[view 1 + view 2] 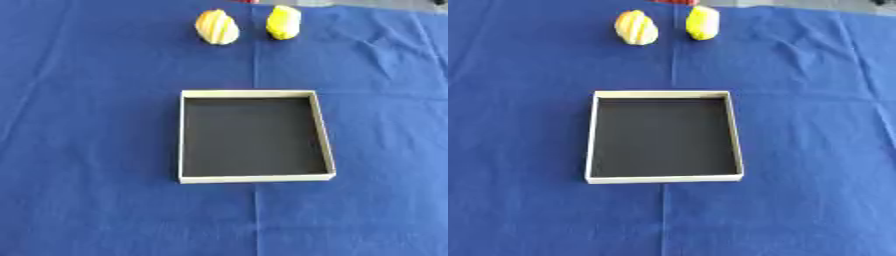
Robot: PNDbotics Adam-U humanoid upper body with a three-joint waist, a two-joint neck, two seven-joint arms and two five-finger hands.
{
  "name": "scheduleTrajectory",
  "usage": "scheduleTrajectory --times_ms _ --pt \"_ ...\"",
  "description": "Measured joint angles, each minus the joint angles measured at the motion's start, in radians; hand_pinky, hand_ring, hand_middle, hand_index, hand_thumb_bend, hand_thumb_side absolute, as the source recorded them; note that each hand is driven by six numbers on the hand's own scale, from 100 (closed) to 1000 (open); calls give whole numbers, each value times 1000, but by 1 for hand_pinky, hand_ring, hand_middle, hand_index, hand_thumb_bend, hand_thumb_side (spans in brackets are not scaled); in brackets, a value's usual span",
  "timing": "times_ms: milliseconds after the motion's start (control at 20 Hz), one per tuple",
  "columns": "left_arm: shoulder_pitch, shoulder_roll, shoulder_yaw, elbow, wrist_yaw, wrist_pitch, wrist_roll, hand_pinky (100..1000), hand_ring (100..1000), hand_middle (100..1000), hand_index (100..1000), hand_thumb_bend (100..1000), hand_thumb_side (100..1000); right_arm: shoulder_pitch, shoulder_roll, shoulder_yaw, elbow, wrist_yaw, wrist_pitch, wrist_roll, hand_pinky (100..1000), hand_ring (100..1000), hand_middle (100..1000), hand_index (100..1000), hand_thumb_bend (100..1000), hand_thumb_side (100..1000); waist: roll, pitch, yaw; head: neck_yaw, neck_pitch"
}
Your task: Pick up objects on the table and place them in the box.
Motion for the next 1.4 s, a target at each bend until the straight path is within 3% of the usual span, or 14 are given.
scheduleTrajectory --times_ms 200,400,500,700,850,1100,1200,1250,1400 --pt "-2 0 -1 0 4 -3 -5 940 938 854 795 100 624 -50 39 44 86 75 4 69 824 1000 944 989 100 987 -7 4 10 -24 -8" --pt "-5 0 -2 0 10 -3 -9 941 939 856 793 100 623 -57 69 87 127 186 -8 182 835 1000 948 987 100 917 -6 9 19 -56 -10" --pt "-5 0 -2 0 12 -2 -10 940 939 856 792 100 623 -65 82 108 139 259 -21 265 841 1000 947 981 100 853 -6 11 23 -65 -10" --pt "-5 0 -3 0 14 -3 -13 941 940 856 791 100 622 -74 103 146 146 423 -75 469 856 1000 933 953 110 643 -1 12 27 -71 -12" --pt "-5 -1 -6 0 18 -1 -15 940 940 856 790 100 622 -75 113 165 139 528 -137 628 878 1000 931 932 147 393 0 12 27 -71 -13" --pt "-8 -1 -7 0 21 0 -18 940 940 856 789 100 622 -90 129 183 104 623 -227 856 897 1000 942 930 238 267 0 12 33 -70 -12" --pt "-8 -1 -7 0 22 0 -19 940 940 856 789 100 622 -95 134 185 94 643 -246 912 897 1000 942 930 238 267 0 12 33 -70 -12" --pt "-9 -1 -7 0 22 0 -19 940 941 856 789 100 622 -96 137 186 89 649 -252 931 906 1000 950 930 359 100 0 12 34 -70 -12" --pt "-9 -1 -7 0 23 0 -20 941 941 857 788 100 622 -96 139 192 77 667 -261 977 904 1000 954 936 386 100 0 12 37 -70 -12"
